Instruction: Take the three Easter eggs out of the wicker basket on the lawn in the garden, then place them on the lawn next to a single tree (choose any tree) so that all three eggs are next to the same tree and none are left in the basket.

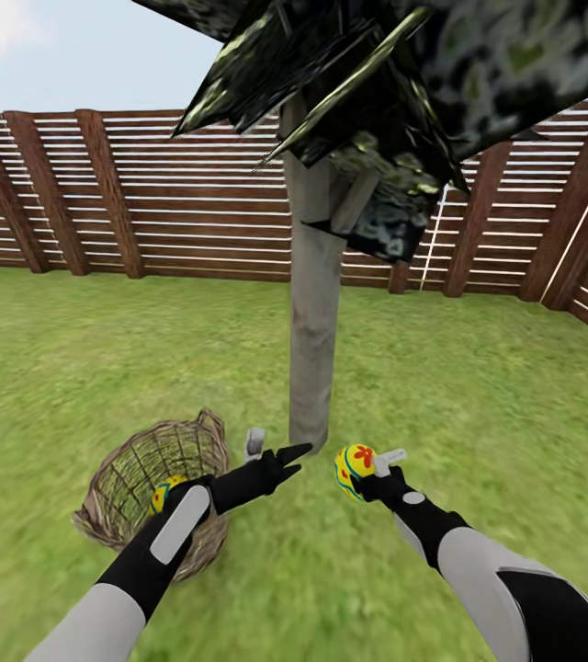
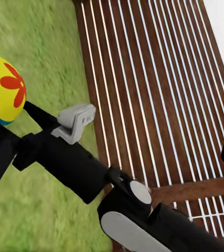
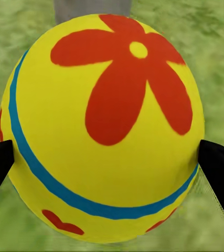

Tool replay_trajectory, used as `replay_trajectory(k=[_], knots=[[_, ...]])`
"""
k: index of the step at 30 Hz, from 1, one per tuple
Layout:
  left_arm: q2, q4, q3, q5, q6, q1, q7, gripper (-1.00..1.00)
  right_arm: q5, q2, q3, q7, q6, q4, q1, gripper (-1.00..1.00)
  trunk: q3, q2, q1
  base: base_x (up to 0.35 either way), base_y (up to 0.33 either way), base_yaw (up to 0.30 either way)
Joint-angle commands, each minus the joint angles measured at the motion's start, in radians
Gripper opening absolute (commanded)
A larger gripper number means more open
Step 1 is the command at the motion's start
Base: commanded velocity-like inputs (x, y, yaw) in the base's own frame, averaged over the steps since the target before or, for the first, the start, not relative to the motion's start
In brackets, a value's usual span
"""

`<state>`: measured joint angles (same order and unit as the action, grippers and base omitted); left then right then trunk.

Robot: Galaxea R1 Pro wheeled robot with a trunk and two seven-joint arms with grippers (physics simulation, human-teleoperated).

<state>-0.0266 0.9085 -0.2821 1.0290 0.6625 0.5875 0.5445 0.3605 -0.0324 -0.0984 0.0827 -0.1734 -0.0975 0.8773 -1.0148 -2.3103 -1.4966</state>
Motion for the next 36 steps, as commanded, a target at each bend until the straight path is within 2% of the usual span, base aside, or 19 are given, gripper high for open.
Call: replay_trajectory(k=[1,3,5,12,13,15,26,28,30,31,32,33,34,36], knots=[[0.000,0.000,0.000,0.008,0.007,0.001,-0.001,1.00,0.006,0.000,-0.009,0.000,-0.038,0.015,0.000,-1.00,-0.004,-0.008,-0.004,0.000,0.000,0.000],[0.001,0.001,0.001,0.008,0.008,0.001,0.000,1.00,0.006,0.000,-0.009,-0.005,-0.123,0.049,-0.005,-1.00,-0.010,-0.022,-0.011,0.000,0.000,0.000],[0.002,0.002,0.001,0.008,0.008,0.001,0.000,1.00,0.008,-0.001,-0.008,-0.006,-0.173,0.073,-0.014,-1.00,-0.017,-0.036,-0.019,0.000,0.000,0.000],[0.002,0.001,0.001,0.008,0.008,0.001,0.000,1.00,0.009,0.000,-0.008,-0.006,-0.180,0.079,-0.032,-1.00,-0.038,-0.085,-0.046,0.000,0.000,0.000],[0.003,0.003,0.001,0.009,0.008,0.001,0.001,1.00,0.005,0.001,-0.010,-0.045,-0.055,0.073,-0.030,-1.00,-0.042,-0.092,-0.050,0.000,0.000,0.000],[0.004,0.003,0.001,0.009,0.008,0.000,0.002,1.00,0.004,-0.001,-0.012,-0.056,0.058,0.068,-0.029,-1.00,-0.048,-0.106,-0.057,0.000,0.000,0.000],[0.004,0.002,0.001,0.009,0.008,0.001,0.002,1.00,0.001,-0.001,-0.014,-0.057,0.086,0.065,-0.022,-1.00,-0.082,-0.183,-0.100,0.000,0.000,0.000],[0.003,0.002,0.001,0.009,0.008,0.001,0.002,1.00,0.000,-0.020,-0.014,-0.058,0.161,0.064,-0.007,-1.00,-0.089,-0.190,-0.104,0.000,0.000,0.000],[0.003,0.003,0.001,0.009,0.008,0.001,0.002,1.00,-0.024,-0.058,-0.015,-0.070,0.221,0.064,0.037,-1.00,-0.097,-0.190,-0.105,0.000,0.000,0.000],[0.004,0.003,0.001,0.009,0.008,0.000,0.002,1.00,-0.040,-0.078,-0.015,-0.104,0.240,0.064,0.063,-1.00,-0.101,-0.191,-0.105,0.000,0.000,0.000],[0.004,0.003,0.001,0.010,0.008,0.001,0.003,1.00,-0.049,-0.092,-0.015,-0.153,0.304,0.064,0.102,-1.00,-0.105,-0.191,-0.106,0.000,0.000,0.000],[0.003,0.003,0.001,0.010,0.008,0.001,0.003,1.00,-0.058,-0.098,-0.016,-0.169,0.344,0.063,0.129,-1.00,-0.109,-0.191,-0.106,0.000,0.000,0.000],[0.003,0.003,0.001,0.010,0.009,0.001,0.003,1.00,-0.084,-0.108,-0.016,-0.177,0.362,0.063,0.153,-1.00,-0.113,-0.191,-0.107,0.000,0.000,0.000],[0.002,0.003,0.001,0.010,0.009,0.001,0.004,1.00,-0.118,-0.116,-0.015,-0.181,0.374,0.063,0.186,-1.00,-0.120,-0.192,-0.107,0.000,0.000,0.000]])
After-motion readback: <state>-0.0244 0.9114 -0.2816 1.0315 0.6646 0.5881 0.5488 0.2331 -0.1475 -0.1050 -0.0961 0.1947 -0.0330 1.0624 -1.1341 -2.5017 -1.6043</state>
